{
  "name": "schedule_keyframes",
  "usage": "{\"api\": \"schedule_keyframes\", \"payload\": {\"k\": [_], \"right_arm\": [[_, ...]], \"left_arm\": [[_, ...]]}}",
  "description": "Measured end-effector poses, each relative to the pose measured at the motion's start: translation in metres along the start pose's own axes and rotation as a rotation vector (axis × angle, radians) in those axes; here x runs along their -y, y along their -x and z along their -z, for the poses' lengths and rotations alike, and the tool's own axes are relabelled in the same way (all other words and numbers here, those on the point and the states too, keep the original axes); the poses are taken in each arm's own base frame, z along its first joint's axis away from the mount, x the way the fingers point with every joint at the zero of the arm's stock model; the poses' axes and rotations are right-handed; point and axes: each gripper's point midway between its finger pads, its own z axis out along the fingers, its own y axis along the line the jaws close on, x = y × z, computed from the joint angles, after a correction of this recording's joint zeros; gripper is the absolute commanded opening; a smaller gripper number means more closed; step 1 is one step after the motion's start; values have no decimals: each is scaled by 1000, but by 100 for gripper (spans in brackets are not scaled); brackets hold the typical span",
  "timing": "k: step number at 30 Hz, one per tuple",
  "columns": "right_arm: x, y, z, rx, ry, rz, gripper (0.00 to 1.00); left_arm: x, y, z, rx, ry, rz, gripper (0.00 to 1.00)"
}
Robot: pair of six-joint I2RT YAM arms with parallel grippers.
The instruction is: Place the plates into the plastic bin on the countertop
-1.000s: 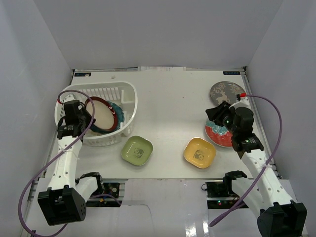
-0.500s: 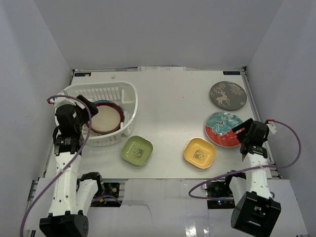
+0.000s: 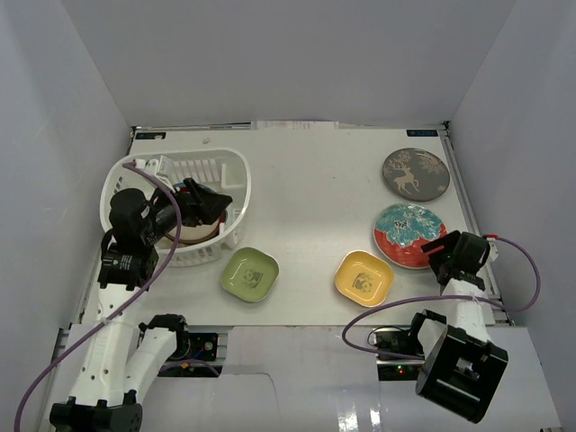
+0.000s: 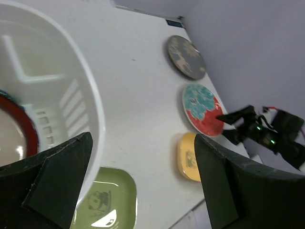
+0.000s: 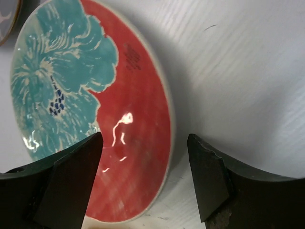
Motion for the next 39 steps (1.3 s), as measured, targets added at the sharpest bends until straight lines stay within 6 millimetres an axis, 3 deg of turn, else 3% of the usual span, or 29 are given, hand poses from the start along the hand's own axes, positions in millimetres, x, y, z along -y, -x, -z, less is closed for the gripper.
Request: {"api": "schedule_keyframes", "payload": {"k": [3, 4, 5, 6, 7, 13, 19, 23, 25, 29, 33, 36, 39], "right_arm": [[-19, -5, -9, -36, 102, -21, 63], [-23, -5, -12, -40, 123, -29, 45], [-26, -6, -14, -43, 149, -39, 35], [-25, -11, -16, -58, 155, -54, 15], [-27, -17, -17, -75, 176, -73, 9], [-49, -6, 7, -14, 294, -156, 8], [-47, 5, 40, 37, 266, -108, 8], [-74, 12, 59, -10, 346, -85, 8], [-97, 9, 69, -53, 439, -78, 8], [-152, -8, 98, -164, 641, 7, 8], [-198, -39, 134, -285, 843, 96, 8], [-219, -60, 157, -372, 947, 146, 8], [-231, -81, 170, -447, 1013, 183, 8]], "left_arm": [[22, -11, 4, -62, -123, 17, 98], [27, -16, 5, -81, -157, 23, 98], [31, -19, 7, -97, -180, 30, 98], [34, -23, 9, -110, -203, 35, 98], [38, -26, 11, -122, -222, 40, 98], [51, -32, 20, -147, -288, 65, 98], [59, -37, 19, -205, -332, 117, 98], [66, -41, 12, -255, -355, 154, 98], [73, -45, 10, -285, -377, 162, 98], [86, -59, -3, -363, -411, 176, 98], [89, -84, -30, -454, -391, 199, 98], [87, -107, -50, -513, -359, 207, 96], [80, -125, -70, -545, -316, 215, 88]]}}
